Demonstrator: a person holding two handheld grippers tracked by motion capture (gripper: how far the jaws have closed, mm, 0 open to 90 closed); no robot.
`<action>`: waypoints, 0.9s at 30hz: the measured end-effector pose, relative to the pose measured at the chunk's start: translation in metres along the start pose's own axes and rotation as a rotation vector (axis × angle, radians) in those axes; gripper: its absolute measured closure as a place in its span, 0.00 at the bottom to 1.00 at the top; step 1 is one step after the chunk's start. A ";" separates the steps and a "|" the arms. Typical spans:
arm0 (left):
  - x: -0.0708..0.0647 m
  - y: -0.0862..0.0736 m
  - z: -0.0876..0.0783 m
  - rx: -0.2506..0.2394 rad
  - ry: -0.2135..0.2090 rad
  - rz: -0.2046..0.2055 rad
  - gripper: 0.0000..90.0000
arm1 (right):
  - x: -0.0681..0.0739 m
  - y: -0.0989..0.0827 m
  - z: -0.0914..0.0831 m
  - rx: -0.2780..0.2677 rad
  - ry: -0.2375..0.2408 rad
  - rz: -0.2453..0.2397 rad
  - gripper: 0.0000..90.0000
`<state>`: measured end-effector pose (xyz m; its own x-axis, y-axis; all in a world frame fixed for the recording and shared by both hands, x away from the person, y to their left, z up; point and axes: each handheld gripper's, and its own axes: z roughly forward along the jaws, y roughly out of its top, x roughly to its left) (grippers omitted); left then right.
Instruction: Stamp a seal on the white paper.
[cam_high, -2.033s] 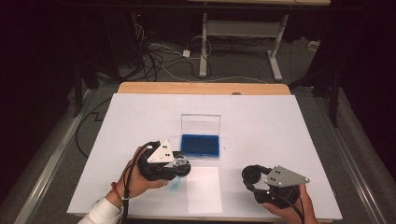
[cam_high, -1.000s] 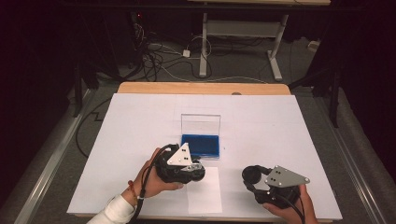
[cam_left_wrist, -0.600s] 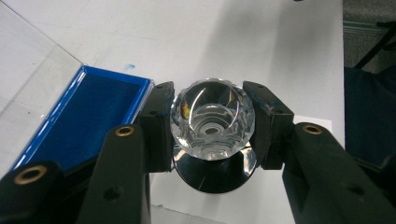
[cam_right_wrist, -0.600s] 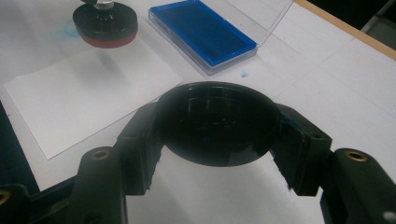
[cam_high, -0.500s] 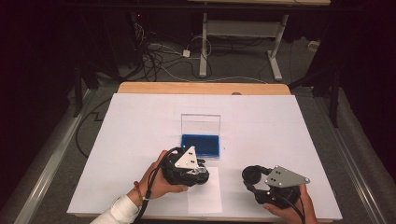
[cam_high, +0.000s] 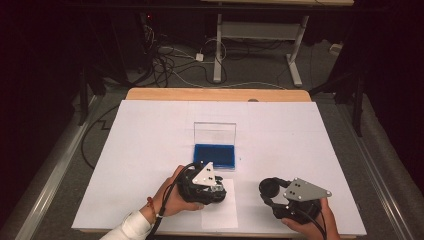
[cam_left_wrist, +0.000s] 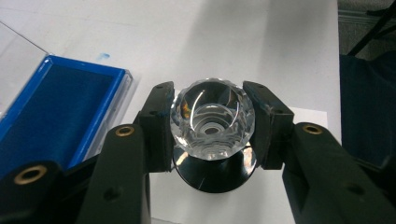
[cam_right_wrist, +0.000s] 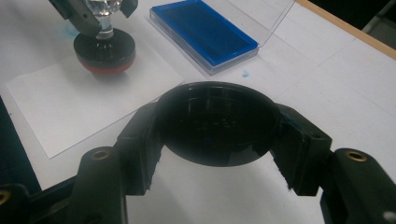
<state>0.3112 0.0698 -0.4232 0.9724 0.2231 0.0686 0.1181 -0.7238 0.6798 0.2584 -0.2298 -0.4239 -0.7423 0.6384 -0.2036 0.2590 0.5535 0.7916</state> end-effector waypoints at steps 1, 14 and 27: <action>0.000 -0.001 0.000 -0.010 -0.016 -0.009 0.60 | 0.000 0.000 0.000 0.000 0.000 0.001 0.43; 0.002 -0.005 0.006 0.007 0.003 -0.017 0.60 | 0.000 0.000 0.000 0.002 -0.001 0.000 0.43; 0.001 -0.010 0.013 0.024 -0.013 -0.019 0.60 | 0.000 -0.001 0.000 0.003 -0.001 -0.001 0.43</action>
<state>0.3138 0.0688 -0.4400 0.9724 0.2285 0.0461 0.1412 -0.7348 0.6634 0.2581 -0.2304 -0.4241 -0.7417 0.6386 -0.2051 0.2604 0.5559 0.7894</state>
